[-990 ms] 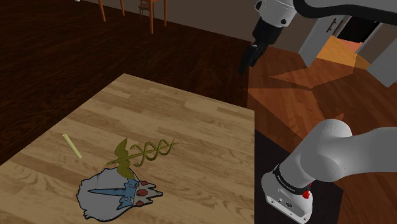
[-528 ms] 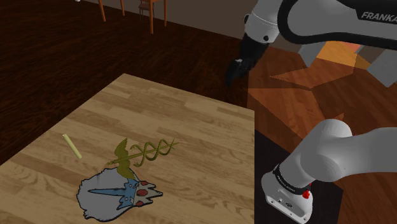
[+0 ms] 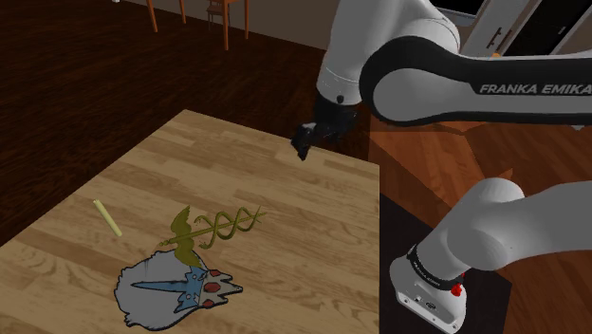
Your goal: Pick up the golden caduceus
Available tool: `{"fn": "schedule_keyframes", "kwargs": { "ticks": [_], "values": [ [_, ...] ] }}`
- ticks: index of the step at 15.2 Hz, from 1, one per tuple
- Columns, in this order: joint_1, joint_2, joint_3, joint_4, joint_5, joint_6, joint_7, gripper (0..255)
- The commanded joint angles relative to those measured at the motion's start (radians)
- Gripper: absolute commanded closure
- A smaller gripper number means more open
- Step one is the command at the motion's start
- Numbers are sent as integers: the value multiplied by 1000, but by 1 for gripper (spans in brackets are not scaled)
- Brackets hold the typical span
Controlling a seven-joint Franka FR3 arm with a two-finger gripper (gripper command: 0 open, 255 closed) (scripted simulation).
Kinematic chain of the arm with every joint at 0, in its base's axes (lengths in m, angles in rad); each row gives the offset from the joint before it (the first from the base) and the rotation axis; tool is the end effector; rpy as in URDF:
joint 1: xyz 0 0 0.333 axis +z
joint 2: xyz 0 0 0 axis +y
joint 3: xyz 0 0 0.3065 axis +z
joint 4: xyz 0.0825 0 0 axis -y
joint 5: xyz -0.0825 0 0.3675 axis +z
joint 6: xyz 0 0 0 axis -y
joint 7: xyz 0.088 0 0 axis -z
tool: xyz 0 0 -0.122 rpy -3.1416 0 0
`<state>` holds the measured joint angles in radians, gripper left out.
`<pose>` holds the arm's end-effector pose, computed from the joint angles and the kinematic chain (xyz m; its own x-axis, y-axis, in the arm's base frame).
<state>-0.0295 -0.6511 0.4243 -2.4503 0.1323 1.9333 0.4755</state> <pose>0.3336 0.1637 0.4914 0.9730 -0.1821 0.1420 -0.1929 -0.9789 0.0667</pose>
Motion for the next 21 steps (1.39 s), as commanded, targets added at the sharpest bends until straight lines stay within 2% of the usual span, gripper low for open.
{"fn": "schedule_keyframes", "kwargs": {
  "ticks": [1,5,8,11,14,15,17,21],
  "values": [
    [-11,38,68,0,5,35,101,0],
    [-65,168,214,52,-24,98,303,0],
    [-124,292,330,112,-85,135,474,0],
    [-195,449,453,189,-201,155,673,0],
    [-240,663,555,288,-396,138,917,0],
    [-230,744,566,327,-472,119,1002,0],
    [-166,893,542,409,-599,73,1146,0],
    [3,1117,432,589,-742,-10,1328,0]
  ]
}}
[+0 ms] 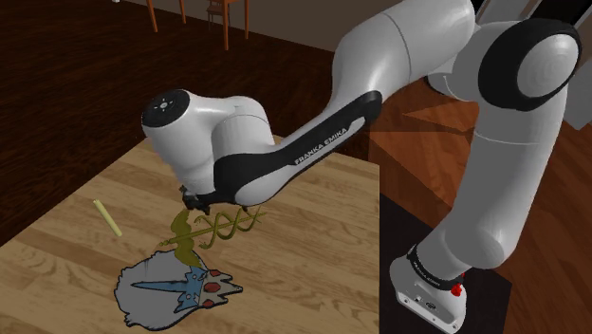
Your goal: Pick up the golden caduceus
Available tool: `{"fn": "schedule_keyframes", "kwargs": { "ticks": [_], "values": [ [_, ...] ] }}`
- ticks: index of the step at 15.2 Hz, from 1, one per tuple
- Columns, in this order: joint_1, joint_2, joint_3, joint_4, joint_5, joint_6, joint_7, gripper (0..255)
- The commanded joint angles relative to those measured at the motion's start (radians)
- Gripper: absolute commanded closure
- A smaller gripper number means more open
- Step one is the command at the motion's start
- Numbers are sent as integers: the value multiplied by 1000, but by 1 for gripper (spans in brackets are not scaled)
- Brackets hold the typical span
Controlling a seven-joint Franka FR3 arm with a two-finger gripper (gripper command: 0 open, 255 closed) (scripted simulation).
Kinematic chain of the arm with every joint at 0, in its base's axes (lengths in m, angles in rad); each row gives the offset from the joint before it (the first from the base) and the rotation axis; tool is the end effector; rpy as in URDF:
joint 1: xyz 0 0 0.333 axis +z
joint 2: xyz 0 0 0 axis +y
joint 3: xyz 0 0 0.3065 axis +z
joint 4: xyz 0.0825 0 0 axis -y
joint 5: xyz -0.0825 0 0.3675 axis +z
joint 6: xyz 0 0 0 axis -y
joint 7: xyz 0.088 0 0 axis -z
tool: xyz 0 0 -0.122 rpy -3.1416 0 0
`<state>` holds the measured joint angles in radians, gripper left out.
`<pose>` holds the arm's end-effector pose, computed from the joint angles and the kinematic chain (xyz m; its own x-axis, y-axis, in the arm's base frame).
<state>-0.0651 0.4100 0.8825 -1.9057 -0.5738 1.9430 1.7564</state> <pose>0.4417 0.3714 0.3235 0.7718 -0.6032 0.2012 -0.6339 -0.7546 0.1694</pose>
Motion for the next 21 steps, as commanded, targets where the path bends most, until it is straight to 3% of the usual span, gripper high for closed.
{"fn": "schedule_keyframes", "kwargs": {
  "ticks": [1,3,12,13,21],
  "values": [
    [77,104,-52,93,-59,-39,79,0],
    [124,164,-85,157,-82,-62,114,0],
    [145,222,-119,139,-130,-3,151,0],
    [146,223,-119,140,-130,-3,152,255],
    [147,225,-120,141,-131,-4,152,255]
  ]
}}
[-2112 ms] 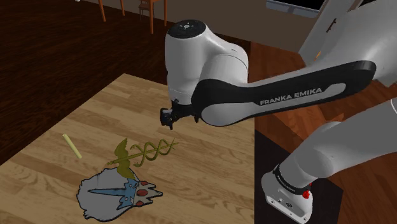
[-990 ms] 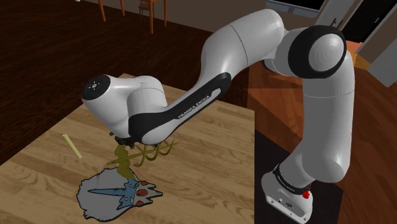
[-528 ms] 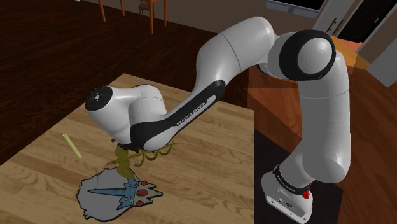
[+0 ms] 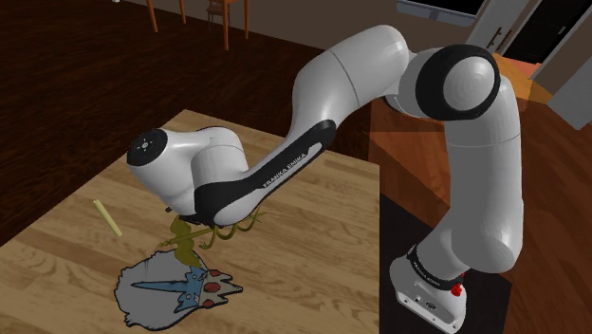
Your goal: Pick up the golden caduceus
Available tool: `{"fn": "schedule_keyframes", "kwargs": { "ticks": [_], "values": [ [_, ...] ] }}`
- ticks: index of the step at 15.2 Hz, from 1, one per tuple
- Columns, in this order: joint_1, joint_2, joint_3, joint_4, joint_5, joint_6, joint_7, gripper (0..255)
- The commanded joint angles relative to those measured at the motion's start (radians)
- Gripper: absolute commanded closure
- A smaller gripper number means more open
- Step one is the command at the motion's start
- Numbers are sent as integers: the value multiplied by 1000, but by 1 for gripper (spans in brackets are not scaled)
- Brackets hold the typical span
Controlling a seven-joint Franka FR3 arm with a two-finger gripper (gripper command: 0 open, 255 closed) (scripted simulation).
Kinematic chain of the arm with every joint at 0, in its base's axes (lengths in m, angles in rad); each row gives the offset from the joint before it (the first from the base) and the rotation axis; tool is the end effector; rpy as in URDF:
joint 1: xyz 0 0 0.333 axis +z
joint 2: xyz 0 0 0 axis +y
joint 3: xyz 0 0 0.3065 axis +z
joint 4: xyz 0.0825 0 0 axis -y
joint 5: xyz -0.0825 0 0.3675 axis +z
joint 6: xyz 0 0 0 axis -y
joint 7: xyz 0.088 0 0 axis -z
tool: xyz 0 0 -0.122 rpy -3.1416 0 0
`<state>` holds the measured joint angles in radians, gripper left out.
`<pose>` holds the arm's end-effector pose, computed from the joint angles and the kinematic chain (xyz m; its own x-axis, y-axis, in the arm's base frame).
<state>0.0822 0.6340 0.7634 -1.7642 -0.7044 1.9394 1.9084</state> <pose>0.4678 0.3959 0.2533 0.7193 -0.6590 0.2199 -0.6940 -0.6962 0.1837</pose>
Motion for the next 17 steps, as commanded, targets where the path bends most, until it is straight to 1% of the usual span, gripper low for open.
{"fn": "schedule_keyframes", "kwargs": {
  "ticks": [1,17],
  "values": [
    [-2,-2,0,-3,1,1,-1,255],
    [-39,-113,63,47,93,-123,-75,255]
  ]
}}
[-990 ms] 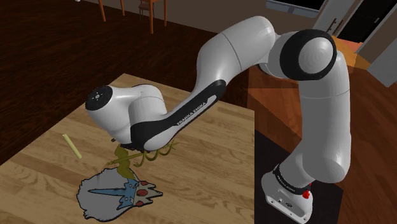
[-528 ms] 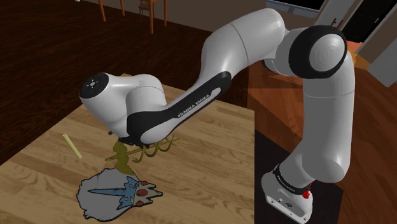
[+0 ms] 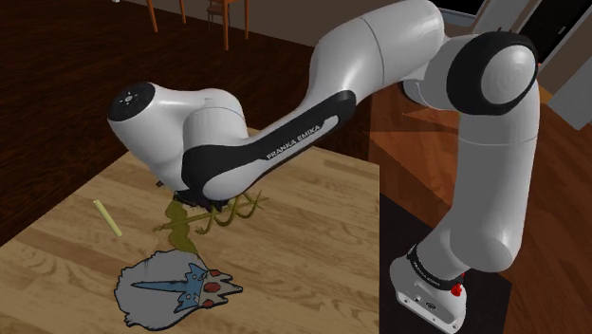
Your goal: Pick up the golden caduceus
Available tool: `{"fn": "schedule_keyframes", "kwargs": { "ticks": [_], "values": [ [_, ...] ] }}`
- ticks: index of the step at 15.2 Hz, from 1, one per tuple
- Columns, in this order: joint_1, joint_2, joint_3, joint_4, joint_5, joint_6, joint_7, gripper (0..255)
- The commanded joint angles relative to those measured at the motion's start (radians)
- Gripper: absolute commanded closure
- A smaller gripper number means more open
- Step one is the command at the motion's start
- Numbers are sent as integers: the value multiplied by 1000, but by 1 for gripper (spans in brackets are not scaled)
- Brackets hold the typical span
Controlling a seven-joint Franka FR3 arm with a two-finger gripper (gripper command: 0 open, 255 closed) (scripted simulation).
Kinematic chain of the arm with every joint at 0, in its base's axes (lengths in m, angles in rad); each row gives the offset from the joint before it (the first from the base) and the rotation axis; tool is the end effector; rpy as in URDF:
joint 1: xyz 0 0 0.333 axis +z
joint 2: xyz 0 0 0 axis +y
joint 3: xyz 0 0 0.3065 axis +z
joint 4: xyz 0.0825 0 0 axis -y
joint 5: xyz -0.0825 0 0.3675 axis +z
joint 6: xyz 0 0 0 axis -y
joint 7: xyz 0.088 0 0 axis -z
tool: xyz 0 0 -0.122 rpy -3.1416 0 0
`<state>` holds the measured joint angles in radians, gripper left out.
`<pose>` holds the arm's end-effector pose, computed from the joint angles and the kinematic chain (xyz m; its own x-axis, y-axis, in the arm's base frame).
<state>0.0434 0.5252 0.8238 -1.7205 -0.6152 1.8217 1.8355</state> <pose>0.4677 0.3943 0.3277 0.7191 -0.6592 0.2199 -0.6941 -0.6958 0.1843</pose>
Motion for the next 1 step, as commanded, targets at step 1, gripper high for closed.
{"fn": "schedule_keyframes", "kwargs": {
  "ticks": [1],
  "values": [
    [0,-4,2,3,3,-6,-2,255]
  ]
}}
